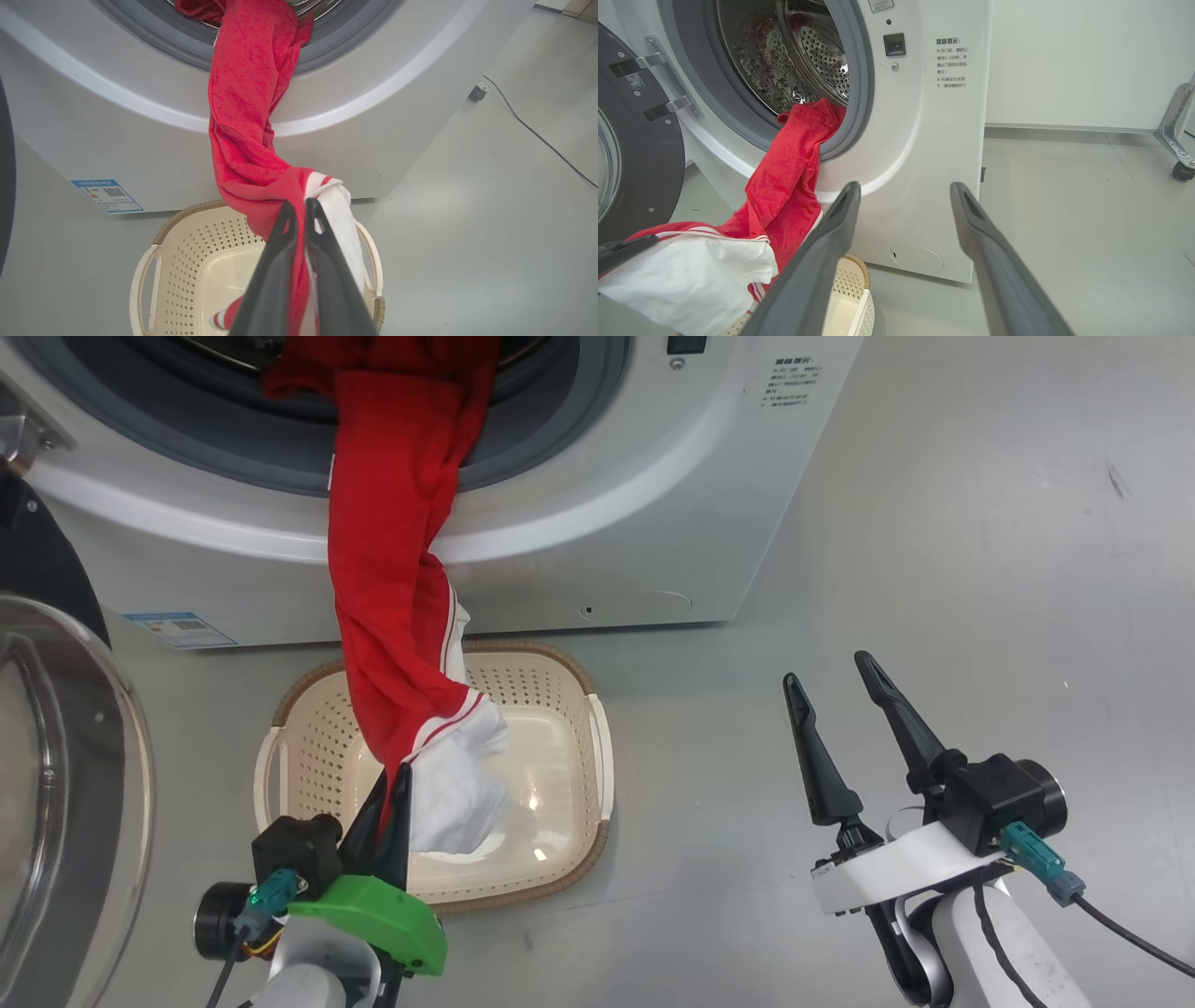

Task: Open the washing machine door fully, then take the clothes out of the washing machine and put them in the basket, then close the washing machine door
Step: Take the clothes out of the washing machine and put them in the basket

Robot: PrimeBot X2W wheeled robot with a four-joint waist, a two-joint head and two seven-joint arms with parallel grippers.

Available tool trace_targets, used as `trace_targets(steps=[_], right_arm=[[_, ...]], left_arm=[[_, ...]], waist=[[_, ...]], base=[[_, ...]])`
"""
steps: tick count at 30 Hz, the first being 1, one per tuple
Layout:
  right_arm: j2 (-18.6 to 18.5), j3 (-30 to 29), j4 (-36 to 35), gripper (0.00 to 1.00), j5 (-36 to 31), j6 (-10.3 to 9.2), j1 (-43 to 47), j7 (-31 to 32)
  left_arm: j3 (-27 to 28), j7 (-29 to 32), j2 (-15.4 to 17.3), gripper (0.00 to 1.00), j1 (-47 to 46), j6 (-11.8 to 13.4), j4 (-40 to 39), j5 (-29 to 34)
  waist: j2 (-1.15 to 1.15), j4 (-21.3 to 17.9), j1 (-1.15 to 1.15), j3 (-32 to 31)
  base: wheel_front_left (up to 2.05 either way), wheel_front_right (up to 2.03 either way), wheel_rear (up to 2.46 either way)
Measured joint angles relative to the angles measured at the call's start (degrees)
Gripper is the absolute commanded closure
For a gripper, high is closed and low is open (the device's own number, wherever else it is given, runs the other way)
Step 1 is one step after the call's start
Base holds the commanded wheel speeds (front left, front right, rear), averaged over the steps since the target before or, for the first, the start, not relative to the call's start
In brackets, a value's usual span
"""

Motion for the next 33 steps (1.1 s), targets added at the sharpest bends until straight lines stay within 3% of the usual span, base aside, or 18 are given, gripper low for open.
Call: trace_targets(steps=[33], right_arm=[[-0.1, 0.0, -2.5, 0.00, -0.2, -0.03, -8.5, 0.0]], left_arm=[[4.1, 4.3, -1.0, 1.00, -25.4, -3.0, 32.4, -8.8]], waist=[[0.00, -6.2, 0.00, 14.5]], base=[[0.00, 0.00, 0.00]])
